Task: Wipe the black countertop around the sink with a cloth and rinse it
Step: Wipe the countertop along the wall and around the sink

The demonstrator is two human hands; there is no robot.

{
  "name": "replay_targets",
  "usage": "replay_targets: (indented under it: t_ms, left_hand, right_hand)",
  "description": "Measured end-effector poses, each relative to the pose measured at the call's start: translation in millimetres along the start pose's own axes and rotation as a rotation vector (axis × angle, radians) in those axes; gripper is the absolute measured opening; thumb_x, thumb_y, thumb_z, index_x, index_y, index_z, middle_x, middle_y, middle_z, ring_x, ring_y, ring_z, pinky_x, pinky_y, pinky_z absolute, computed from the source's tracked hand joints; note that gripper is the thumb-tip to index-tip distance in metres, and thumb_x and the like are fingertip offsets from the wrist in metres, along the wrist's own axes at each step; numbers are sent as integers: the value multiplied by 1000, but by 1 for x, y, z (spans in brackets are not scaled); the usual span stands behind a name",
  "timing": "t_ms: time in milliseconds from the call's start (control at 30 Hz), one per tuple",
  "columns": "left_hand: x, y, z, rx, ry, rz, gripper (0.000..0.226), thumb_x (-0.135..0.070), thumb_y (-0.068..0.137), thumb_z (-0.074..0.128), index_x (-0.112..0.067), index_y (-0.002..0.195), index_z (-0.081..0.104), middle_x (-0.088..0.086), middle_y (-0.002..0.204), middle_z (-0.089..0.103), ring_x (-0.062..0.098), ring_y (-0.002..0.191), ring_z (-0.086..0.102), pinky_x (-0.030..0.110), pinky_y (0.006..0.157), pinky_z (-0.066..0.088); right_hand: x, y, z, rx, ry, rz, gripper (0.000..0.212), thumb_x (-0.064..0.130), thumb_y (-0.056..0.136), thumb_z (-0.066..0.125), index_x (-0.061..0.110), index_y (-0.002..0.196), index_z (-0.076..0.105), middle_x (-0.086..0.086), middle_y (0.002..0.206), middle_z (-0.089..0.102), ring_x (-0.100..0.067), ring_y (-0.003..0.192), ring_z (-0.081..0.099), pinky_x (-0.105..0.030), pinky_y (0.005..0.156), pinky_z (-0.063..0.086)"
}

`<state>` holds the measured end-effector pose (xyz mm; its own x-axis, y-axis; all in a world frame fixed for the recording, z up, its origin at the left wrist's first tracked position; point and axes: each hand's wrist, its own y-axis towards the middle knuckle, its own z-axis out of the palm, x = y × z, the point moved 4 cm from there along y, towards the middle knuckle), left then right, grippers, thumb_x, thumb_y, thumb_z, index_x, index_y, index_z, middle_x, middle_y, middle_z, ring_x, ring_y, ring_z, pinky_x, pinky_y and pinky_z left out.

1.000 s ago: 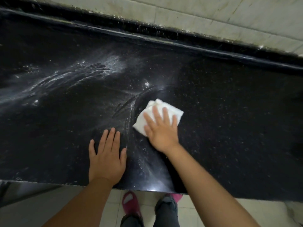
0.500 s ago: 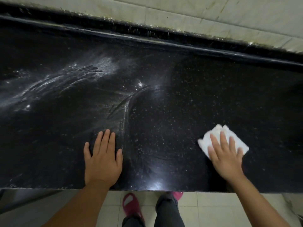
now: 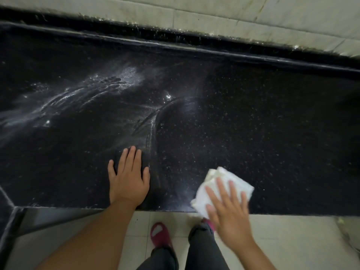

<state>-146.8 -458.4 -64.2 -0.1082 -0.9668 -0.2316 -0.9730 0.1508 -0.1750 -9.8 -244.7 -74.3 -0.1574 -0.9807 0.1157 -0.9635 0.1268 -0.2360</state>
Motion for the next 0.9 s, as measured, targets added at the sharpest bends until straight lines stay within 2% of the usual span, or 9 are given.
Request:
replay_targets:
  t_ms: [67,233,400,467,533,667,733,800,900]
  left_hand:
    - [1,-1,0,8,-9,-3,68,-42,83,8,-16,146,14,-2,155,8,12,143,0,42,112,-7]
    - [2,-2,-1,42,19,-10,59,-43,93,6,-18,147,7,-3,156,0,12,142,-6,43,113,-8]
    - [2,-2,0,24,12,1,87,-50,70,-14,-18,146,12,-3,155,6,12,143,-1,42,113,-6]
    - [1,-1,-1,23,16,0,88,-50,69,-15,-18,146,11,-3,155,5,12,142,-2,42,113,-7]
    - [0,-1,-1,24,13,0,87,-50,70,-14,-18,146,13,-2,155,6,12,143,-1,42,113,-7]
    - [0,-2,-3,41,14,-8,69,-47,85,-1,-18,147,11,-2,155,4,12,143,-2,42,113,-7]
    - [1,-2,-2,67,32,-20,56,-39,96,9,-18,147,6,-2,156,-1,12,142,-6,42,113,-7]
    - [0,-2,-2,72,34,-18,55,-39,96,9,-18,147,5,-2,156,-1,12,142,-7,42,113,-7]
    - [0,-3,-3,66,20,-9,69,-43,83,3,-17,147,9,-2,156,3,13,143,-3,43,113,-7]
  right_hand:
    - [-41,-3,-12,-13,10,205,61,54,95,-1,31,141,31,-1,154,19,-25,143,12,-54,105,26]
    - [-77,52,-47,55,166,619,50,38,100,17,32,148,5,1,157,-6,-27,143,-8,-52,113,1]
    - [-5,106,-42,117,121,387,57,49,94,1,31,148,3,0,157,-11,-30,143,-8,-55,112,1]
    - [29,98,-33,47,48,246,72,53,86,-11,29,146,22,-6,156,14,-36,141,13,-59,109,13]
    - [48,74,-18,-1,36,148,62,45,96,-3,25,135,41,-9,144,41,-37,131,32,-58,102,23]
    - [31,9,-1,-27,23,3,48,44,99,4,37,143,21,8,157,-1,-19,144,-2,-43,110,6]
    - [-7,-7,-3,-28,10,58,49,46,99,5,37,143,23,6,156,12,-21,143,8,-45,109,16]
    - [-52,-9,-14,25,-8,230,60,49,97,2,27,135,44,-6,144,41,-34,131,34,-55,97,38]
    - [-106,4,-39,52,-4,500,79,59,84,-4,24,140,39,-10,151,27,-39,137,21,-62,103,21]
